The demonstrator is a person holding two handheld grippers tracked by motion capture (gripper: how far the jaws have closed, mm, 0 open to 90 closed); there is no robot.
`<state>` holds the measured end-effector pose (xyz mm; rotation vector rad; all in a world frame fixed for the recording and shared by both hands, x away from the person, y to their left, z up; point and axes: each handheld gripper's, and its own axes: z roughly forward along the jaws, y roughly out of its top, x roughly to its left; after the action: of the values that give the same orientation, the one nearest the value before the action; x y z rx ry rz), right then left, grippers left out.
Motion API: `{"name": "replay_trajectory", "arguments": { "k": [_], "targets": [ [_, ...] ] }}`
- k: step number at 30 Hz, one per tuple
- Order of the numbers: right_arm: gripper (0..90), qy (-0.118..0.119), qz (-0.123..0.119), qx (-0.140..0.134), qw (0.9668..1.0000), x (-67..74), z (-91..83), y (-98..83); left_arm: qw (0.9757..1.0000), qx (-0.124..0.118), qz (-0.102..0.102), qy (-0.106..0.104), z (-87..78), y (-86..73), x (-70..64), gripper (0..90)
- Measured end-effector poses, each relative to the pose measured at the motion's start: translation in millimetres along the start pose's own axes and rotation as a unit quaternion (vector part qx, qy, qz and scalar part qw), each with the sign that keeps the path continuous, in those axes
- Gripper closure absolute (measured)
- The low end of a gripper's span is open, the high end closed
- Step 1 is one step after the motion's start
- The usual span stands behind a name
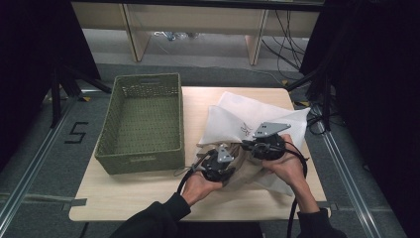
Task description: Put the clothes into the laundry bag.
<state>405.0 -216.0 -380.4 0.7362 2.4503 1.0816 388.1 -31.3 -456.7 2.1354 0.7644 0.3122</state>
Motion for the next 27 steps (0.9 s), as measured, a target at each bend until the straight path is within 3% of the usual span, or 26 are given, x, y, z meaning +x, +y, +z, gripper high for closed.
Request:
{"name": "replay_trajectory", "arguments": {
  "k": [5, 7, 9, 11, 13, 17, 19, 22, 24, 27],
  "targets": [
    [87.5, -0.006, 0.004, -0.017, 0.9998, -0.1, -5.9, 3.2, 0.9976, -0.045, -0.048, 0.021, 1.7, 20.8, 13.7, 83.5],
    [87.4, -0.003, 0.009, -0.015, 0.9998, -0.8, -7.3, 3.0, 0.9957, -0.057, -0.07, 0.024, 3.7, 23.1, 16.9, 83.4],
    [87.5, 0.002, 0.016, -0.011, 0.9998, -1.6, -7.2, 1.6, 0.9952, -0.06, -0.076, 0.016, 8.8, 21.3, 17.1, 82.1],
    [87.5, 0.0, 0.01, -0.017, 0.9998, -3.3, -4.5, 0.1, 0.996, -0.056, -0.069, 0.013, 12.3, 18.1, 14.3, 76.9],
    [87.4, 0.003, 0.017, -0.01, 0.9998, -3.3, -3.5, -2.0, 0.997, -0.046, -0.062, -0.007, 11.0, 13.5, 13.5, 67.4],
    [87.4, 0.007, 0.019, -0.007, 0.9998, -5.8, -2.0, -5.0, 0.9973, -0.041, -0.06, 0.0, -6.5, -0.6, 17.7, 43.9],
    [87.4, 0.007, 0.016, -0.009, 0.9998, -5.7, -0.9, -5.0, 0.9973, -0.042, -0.057, 0.018, -16.4, -5.8, 20.8, 32.9],
    [87.3, 0.007, 0.018, -0.004, 0.9998, -5.1, -1.0, -4.6, 0.9958, -0.048, -0.028, 0.073, -33.5, -8.4, 27.2, 26.0],
    [87.3, 0.007, 0.018, -0.007, 0.9998, -5.0, -0.5, -4.2, 0.9954, -0.049, -0.028, 0.077, -38.1, -5.2, 29.4, 23.3],
    [87.2, 0.009, 0.015, -0.008, 0.9998, -4.5, 0.1, -4.1, 0.9959, -0.025, 0.006, 0.087, -34.7, 0.0, 33.1, 18.8]
  ]
}}
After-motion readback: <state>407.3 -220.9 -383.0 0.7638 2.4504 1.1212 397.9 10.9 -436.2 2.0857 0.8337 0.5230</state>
